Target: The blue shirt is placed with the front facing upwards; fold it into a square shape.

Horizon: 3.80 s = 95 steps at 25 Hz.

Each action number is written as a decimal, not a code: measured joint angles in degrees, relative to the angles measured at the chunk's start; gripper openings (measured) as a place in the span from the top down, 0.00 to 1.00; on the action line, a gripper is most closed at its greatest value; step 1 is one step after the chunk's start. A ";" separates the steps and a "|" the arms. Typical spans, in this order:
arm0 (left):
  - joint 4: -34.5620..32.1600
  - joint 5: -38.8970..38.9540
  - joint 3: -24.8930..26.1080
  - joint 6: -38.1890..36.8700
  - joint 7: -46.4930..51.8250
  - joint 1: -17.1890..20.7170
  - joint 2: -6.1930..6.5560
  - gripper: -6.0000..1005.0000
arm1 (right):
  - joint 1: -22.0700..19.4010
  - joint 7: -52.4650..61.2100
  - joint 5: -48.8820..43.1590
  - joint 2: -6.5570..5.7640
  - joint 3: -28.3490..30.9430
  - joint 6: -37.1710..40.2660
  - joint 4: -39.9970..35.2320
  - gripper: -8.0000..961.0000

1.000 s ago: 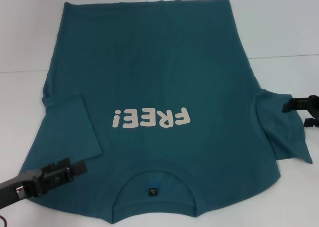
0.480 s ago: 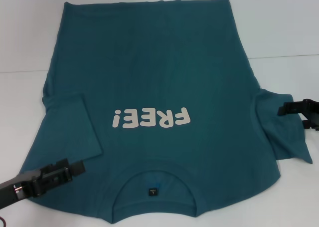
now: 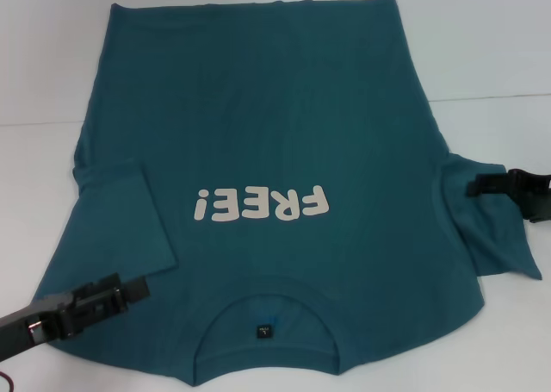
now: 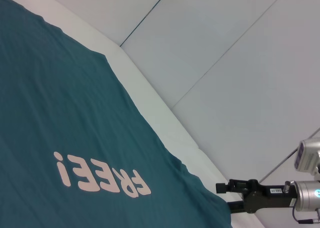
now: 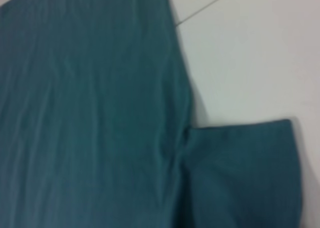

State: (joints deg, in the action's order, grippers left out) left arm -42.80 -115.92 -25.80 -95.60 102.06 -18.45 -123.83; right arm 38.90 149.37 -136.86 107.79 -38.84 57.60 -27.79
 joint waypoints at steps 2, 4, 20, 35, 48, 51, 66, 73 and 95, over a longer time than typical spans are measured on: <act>0.00 0.00 -0.01 0.00 -0.01 -0.01 0.00 0.09 | 0.09 -0.75 1.02 0.17 0.08 0.52 -0.21 0.12; 0.00 0.00 -0.03 0.03 -0.01 0.01 0.00 0.09 | 0.13 -1.69 2.28 0.20 0.08 0.89 -0.20 0.12; -0.01 0.00 -0.04 0.06 -0.02 0.01 0.00 0.09 | -0.38 -4.40 3.84 0.23 -0.29 1.52 -0.19 0.17; -0.01 0.00 -0.04 -0.07 0.25 -0.01 0.00 0.09 | -0.30 -6.02 4.29 0.02 -0.31 3.64 -1.50 0.49; 0.00 0.00 -0.04 -0.02 0.40 -0.14 0.00 0.09 | -0.71 -5.78 2.30 -0.21 0.03 3.34 -1.30 0.94; -0.01 0.00 -0.04 -0.07 0.41 -0.14 0.00 0.09 | -1.14 -4.89 2.30 -0.40 0.12 3.66 -2.73 0.95; 0.00 0.09 0.04 -0.32 0.58 0.18 0.00 0.09 | 0.12 -2.94 2.58 -2.28 1.63 6.63 -7.82 0.98; 0.00 0.09 0.06 -0.35 0.97 0.19 0.00 0.09 | 3.62 -2.18 1.67 -2.66 1.21 8.56 -8.34 0.98; 0.55 0.10 0.05 0.07 1.04 0.10 -0.06 0.09 | 7.39 -0.54 -3.86 -0.09 -3.36 14.97 -8.13 0.98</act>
State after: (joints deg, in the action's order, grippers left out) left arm -42.25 -115.82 -25.75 -95.53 103.10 -18.35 -123.90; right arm 46.29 148.83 -140.72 107.70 -42.20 72.57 -35.92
